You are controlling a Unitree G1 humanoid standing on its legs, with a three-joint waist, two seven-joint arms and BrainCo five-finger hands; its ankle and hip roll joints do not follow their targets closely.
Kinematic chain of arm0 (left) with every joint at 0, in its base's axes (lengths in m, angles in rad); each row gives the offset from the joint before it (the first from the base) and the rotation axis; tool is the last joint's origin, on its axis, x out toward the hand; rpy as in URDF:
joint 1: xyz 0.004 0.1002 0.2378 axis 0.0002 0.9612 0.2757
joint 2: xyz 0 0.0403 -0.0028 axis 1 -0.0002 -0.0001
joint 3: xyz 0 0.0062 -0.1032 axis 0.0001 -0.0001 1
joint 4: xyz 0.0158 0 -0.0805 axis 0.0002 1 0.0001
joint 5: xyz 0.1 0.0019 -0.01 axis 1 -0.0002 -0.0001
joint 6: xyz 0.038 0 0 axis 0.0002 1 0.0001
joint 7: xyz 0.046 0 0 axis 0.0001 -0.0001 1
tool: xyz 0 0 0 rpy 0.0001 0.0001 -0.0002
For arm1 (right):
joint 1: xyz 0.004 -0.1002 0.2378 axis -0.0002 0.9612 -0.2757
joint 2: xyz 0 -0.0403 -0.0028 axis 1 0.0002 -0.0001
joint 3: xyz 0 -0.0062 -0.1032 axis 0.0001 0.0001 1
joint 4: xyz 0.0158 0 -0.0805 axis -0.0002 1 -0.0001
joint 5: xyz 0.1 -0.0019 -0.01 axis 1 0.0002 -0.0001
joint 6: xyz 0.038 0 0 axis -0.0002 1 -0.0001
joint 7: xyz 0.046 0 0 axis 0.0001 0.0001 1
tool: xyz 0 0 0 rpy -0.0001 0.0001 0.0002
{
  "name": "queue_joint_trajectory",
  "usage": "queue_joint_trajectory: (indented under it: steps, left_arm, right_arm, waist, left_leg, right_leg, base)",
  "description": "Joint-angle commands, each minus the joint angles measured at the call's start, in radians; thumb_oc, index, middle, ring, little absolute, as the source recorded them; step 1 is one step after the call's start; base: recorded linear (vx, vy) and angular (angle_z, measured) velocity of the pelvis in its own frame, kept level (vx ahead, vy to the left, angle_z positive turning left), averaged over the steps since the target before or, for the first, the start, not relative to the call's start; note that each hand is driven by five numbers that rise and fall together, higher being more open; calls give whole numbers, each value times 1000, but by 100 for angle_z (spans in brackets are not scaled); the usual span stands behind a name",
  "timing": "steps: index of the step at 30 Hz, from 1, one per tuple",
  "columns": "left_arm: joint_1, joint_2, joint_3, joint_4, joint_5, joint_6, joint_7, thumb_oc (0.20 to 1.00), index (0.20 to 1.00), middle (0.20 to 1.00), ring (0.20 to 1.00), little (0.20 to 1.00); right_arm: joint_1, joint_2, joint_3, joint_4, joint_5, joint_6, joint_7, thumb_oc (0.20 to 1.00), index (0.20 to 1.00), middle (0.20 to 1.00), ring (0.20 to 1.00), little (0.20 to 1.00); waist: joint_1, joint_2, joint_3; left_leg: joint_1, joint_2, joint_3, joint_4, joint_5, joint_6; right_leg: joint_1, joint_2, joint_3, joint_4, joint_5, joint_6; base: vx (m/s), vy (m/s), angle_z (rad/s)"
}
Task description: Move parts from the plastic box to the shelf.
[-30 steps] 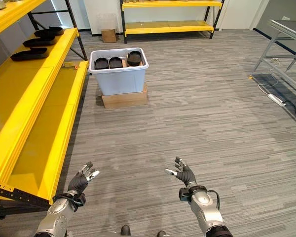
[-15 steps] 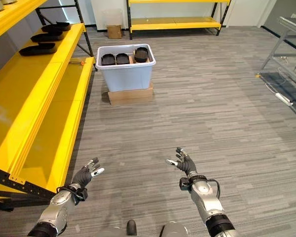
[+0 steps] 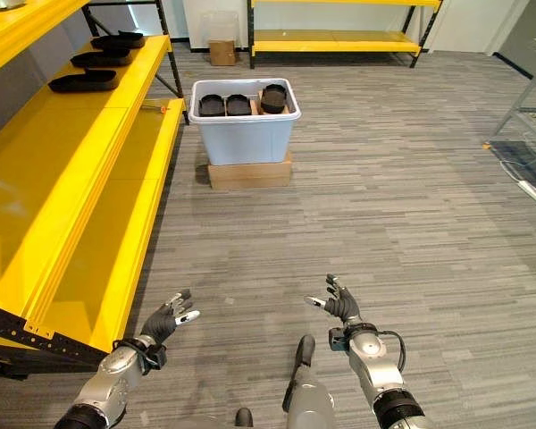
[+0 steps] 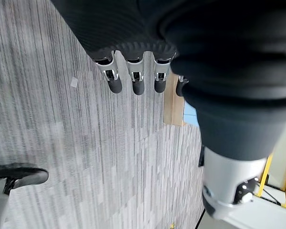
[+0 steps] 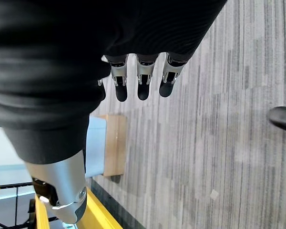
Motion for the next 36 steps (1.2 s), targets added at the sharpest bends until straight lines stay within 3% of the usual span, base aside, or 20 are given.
queue_joint_trajectory:
  steps: [1,7,9,13,16,18,21,23,24,26,27,28,29,31,33,36]
  left_arm:
    - [-24,20,-25,-43,21,-62,-16,1000,1000,1000,1000,1000]
    - [-12,6,-45,-53,13,-72,-3,1000,1000,1000,1000,1000]
    - [2,0,-40,-71,-3,-80,3,1000,1000,1000,1000,1000]
    - [-3,-15,-19,-84,-53,-92,8,1000,1000,1000,1000,1000]
    - [-22,-26,-14,-90,-72,-86,9,1000,1000,1000,1000,1000]
    - [-30,-31,-16,-85,-67,-97,14,1000,1000,1000,1000,1000]
    - [-43,-39,-11,-91,-71,-104,36,1000,1000,1000,1000,1000]
    - [-44,-36,1,-98,-73,-95,40,1000,1000,1000,1000,1000]
    - [-43,-32,15,-100,-66,-88,46,1000,1000,1000,1000,1000]
    - [-38,-25,32,-97,-65,-88,54,1000,1000,1000,1000,1000]
    - [-35,-18,40,-92,-68,-89,57,1000,1000,1000,1000,1000]
    - [-21,-11,54,-80,-73,-108,79,1000,1000,1000,1000,1000]
    - [-20,-12,56,-76,-74,-110,83,1000,1000,1000,1000,1000]
    - [-14,-17,70,-49,-67,-131,80,1000,1000,1000,1000,1000]
    - [-3,-18,84,-37,-36,-151,79,1000,1000,1000,1000,1000]
    - [18,-22,108,-18,-5,-180,101,1000,1000,1000,1000,1000]
  right_arm:
    - [-44,-33,-32,-5,-19,-78,-82,1000,1000,1000,1000,1000]
    - [-34,-39,-48,17,-1,-51,-175,1000,1000,1000,1000,1000]
    - [-26,-50,-47,15,-21,-57,-154,1000,1000,1000,1000,1000]
    - [-2,-60,-43,-20,-38,-40,-157,1000,1000,1000,1000,1000]
    - [9,-73,-46,-17,-39,-52,-152,1000,1000,1000,1000,1000]
    - [13,-77,-46,-15,-34,-52,-146,1000,1000,1000,1000,1000]
    - [32,-91,-48,-21,-39,-47,-138,1000,1000,1000,1000,1000]
    - [37,-95,-53,-20,-46,-50,-130,1000,1000,1000,1000,1000]
    - [41,-96,-58,-16,-42,-54,-118,1000,1000,1000,1000,1000]
    - [43,-92,-59,-13,-27,-60,-94,1000,1000,1000,1000,1000]
    - [38,-86,-57,-10,-31,-66,-86,1000,1000,1000,1000,1000]
    - [28,-76,-46,-13,-41,-65,-76,1000,1000,1000,1000,1000]
    - [29,-74,-44,-14,-44,-65,-82,1000,1000,1000,1000,1000]
    - [37,-71,-40,-20,-33,-66,-95,1000,1000,1000,1000,1000]
    - [45,-69,-29,-26,-44,-72,-100,1000,1000,1000,1000,1000]
    - [53,-67,-11,-39,-55,-74,-73,1000,1000,1000,1000,1000]
  waist:
    - [-6,-24,-25]
    - [-26,-28,-53]
    - [-40,-21,-71]
    - [-56,-13,-95]
    - [-58,-17,-106]
    - [-58,-18,-108]
    - [-48,-43,-97]
    - [-41,-60,-84]
    - [-33,-58,-67]
    - [-26,-62,-56]
    - [-23,-65,-50]
    - [-20,-56,-44]
    - [-20,-52,-44]
    - [-12,-32,-47]
    - [1,-20,-47]
    - [16,-17,-41]
  left_leg:
    - [-19,24,36,25,-54,-43]
    - [0,33,46,57,-88,-48]
    - [0,50,54,101,-90,-64]
    - [-35,85,68,208,16,-109]
    - [-95,109,72,379,97,-142]
    - [-119,113,77,439,120,-153]
    - [-296,124,118,821,212,-187]
    - [-394,151,139,969,199,-181]
    - [-473,196,149,1034,182,-172]
    - [-502,233,181,954,162,-159]
    - [-500,256,214,842,151,-149]
    - [-460,272,265,488,182,-157]
    - [-455,273,266,428,193,-161]
    - [-441,282,242,165,266,-188]
    - [-450,310,216,39,318,-206]
    - [-460,318,183,11,299,-206]
  right_leg:
    - [42,13,72,-14,145,17]
    - [43,38,78,71,101,-11]
    - [56,85,91,106,43,-61]
    - [76,133,92,99,-5,-105]
    - [98,159,91,97,-49,-143]
    - [109,167,88,96,-65,-156]
    - [169,168,82,82,-101,-202]
    - [195,162,85,79,-109,-212]
    - [223,174,88,78,-115,-218]
    - [247,177,88,72,-124,-215]
    - [260,176,88,71,-132,-211]
    - [293,172,91,71,-156,-192]
    - [299,172,92,71,-159,-187]
    - [328,171,95,68,-170,-163]
    - [352,165,106,71,-180,-154]
    - [388,136,124,85,-207,-135]
  base:
    - [385,-88,50]
    - [374,-118,34]
    - [612,-222,2]
    - [369,-169,-3]
    - [276,-180,-7]
    - [187,-145,-6]
    - [193,-198,-5]
    - [118,-149,12]
    - [162,-91,-2]
    - [179,-9,-11]
    - [337,261,-25]
    - [348,309,-38]
    - [383,407,-37]
    - [271,291,-16]
    - [289,286,-1]
    - [346,393,-9]
